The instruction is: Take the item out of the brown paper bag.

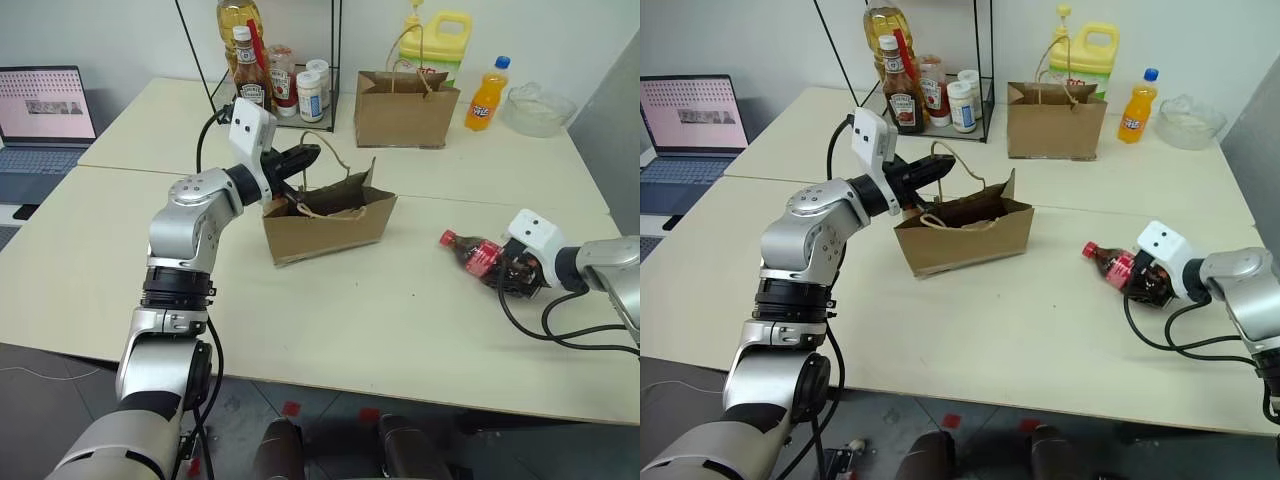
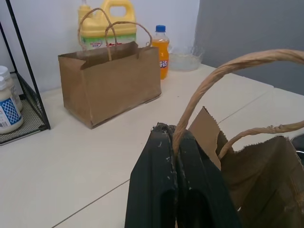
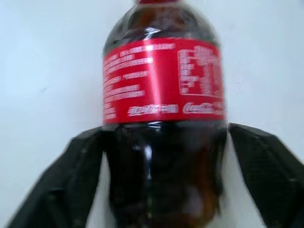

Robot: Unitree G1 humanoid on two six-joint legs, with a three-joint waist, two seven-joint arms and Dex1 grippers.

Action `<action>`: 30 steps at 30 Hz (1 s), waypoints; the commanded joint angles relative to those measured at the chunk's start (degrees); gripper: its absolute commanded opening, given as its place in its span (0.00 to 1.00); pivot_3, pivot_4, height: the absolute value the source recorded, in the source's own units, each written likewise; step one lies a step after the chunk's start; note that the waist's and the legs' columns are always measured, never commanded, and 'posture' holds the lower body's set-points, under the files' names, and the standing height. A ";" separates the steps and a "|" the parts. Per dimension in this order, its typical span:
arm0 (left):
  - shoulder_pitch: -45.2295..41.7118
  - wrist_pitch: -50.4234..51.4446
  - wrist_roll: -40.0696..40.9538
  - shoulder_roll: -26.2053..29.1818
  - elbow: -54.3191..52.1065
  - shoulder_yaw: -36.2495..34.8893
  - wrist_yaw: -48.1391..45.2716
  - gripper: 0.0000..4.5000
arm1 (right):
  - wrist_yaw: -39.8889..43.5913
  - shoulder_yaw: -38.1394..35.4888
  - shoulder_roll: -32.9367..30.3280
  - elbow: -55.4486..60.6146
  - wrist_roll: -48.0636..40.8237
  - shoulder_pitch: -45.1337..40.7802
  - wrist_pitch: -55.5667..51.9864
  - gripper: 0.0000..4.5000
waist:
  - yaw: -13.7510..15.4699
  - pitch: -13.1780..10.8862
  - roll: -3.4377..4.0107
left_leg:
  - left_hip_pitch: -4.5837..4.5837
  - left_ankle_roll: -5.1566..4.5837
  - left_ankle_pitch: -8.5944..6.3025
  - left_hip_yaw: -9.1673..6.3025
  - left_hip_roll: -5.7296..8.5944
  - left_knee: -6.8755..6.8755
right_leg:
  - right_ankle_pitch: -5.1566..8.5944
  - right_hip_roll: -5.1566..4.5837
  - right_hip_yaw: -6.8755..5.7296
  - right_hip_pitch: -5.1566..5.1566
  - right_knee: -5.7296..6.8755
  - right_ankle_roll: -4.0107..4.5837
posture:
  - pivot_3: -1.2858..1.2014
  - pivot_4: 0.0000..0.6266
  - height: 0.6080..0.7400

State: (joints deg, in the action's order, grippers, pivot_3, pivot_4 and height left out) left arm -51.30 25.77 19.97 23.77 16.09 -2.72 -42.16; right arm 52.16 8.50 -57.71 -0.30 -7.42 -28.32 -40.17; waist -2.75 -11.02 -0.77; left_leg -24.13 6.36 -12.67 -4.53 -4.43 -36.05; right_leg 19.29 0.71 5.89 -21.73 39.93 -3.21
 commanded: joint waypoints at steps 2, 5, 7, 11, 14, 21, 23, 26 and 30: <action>0.10 -0.83 0.31 0.62 -2.84 -1.24 0.36 0.00 | 2.90 -3.59 -1.92 3.91 -1.06 -0.40 3.43 0.99 | 0.03 0.00 0.00 | 0.00 0.00 0.00 0.00 0.00 0.00 | 0.00 0.00 0.00 0.00 0.00 0.00 | 0.52 0.24 1.00; 0.14 -1.09 0.20 1.38 -2.64 -1.56 0.19 0.00 | 4.55 -6.72 -1.97 8.66 -4.86 -2.10 0.22 0.99 | -0.01 0.00 0.01 | 0.00 0.00 0.00 0.00 0.00 0.01 | 0.00 0.00 0.00 0.00 0.00 0.00 | 0.52 0.24 1.00; -0.28 -2.12 0.11 1.97 -1.85 -1.88 -0.31 0.00 | 4.30 -9.42 -0.48 13.02 -9.20 -4.43 -5.40 0.99 | -0.12 0.00 0.01 | 0.01 0.01 0.00 0.00 -0.01 0.01 | 0.00 0.01 0.00 0.00 0.02 0.00 | 0.52 0.24 1.00; -1.04 -0.16 2.18 3.46 -1.91 -3.03 -2.30 0.19 | 1.29 -12.88 4.38 22.93 -17.41 -2.15 -16.46 1.00 | 0.03 0.02 -0.02 | 0.03 0.01 0.01 -0.06 -0.03 0.01 | 0.00 0.02 -0.08 0.05 0.03 0.00 | 0.52 0.24 1.00; -0.03 2.20 3.83 4.91 -4.09 -3.44 -4.43 0.40 | -2.31 -12.67 6.34 27.02 -16.97 3.39 -17.03 1.00 | 0.47 0.04 -0.06 | 0.02 0.00 0.00 -0.10 -0.03 0.01 | 0.00 0.01 -0.17 0.16 0.00 0.00 | 0.52 0.24 1.00; 6.30 12.38 9.36 10.60 -16.52 -7.80 -3.01 0.89 | -9.54 -15.84 13.99 32.01 -20.51 9.32 -20.17 1.00 | 0.84 0.03 -0.05 | 0.03 0.01 0.01 -0.08 -0.05 0.00 | 0.00 -0.01 -0.17 0.14 0.02 0.00 | 0.52 0.24 1.00; 8.96 15.72 10.86 11.97 -21.50 -11.18 0.50 0.99 | -12.14 -17.52 17.01 34.18 -21.89 10.79 -20.47 1.00 | 0.59 0.03 -0.05 | 0.06 0.00 0.00 -0.07 -0.07 0.00 | 0.00 0.01 -0.17 0.14 0.02 0.00 | 0.52 0.24 1.00; 14.50 20.18 12.05 14.64 -29.05 -15.61 4.48 0.99 | -15.26 -17.39 19.41 38.64 -22.30 15.08 -20.51 1.00 | 0.46 0.04 -0.05 | 0.08 -0.01 0.00 -0.07 -0.13 0.01 | 0.01 0.05 -0.17 0.14 0.04 0.00 | 0.52 0.24 1.00; 20.77 23.58 13.87 15.01 -35.30 -20.27 9.14 0.99 | -20.37 -17.00 25.25 41.98 -22.74 18.86 -19.15 1.00 | 0.79 0.04 -0.06 | 0.12 -0.02 -0.01 -0.08 -0.12 0.01 | 0.01 0.04 -0.16 0.23 0.02 -0.01 | 0.52 0.24 1.00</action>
State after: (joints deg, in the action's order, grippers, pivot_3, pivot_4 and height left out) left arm -31.76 48.59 32.67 38.37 -15.06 -20.81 -34.83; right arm 34.40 -7.62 -34.22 38.27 -29.36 -9.64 -60.69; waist -1.96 -10.98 -0.84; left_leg -23.99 6.29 -12.71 -4.61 -4.55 -36.06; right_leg 19.31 0.75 5.73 -21.47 39.95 -3.22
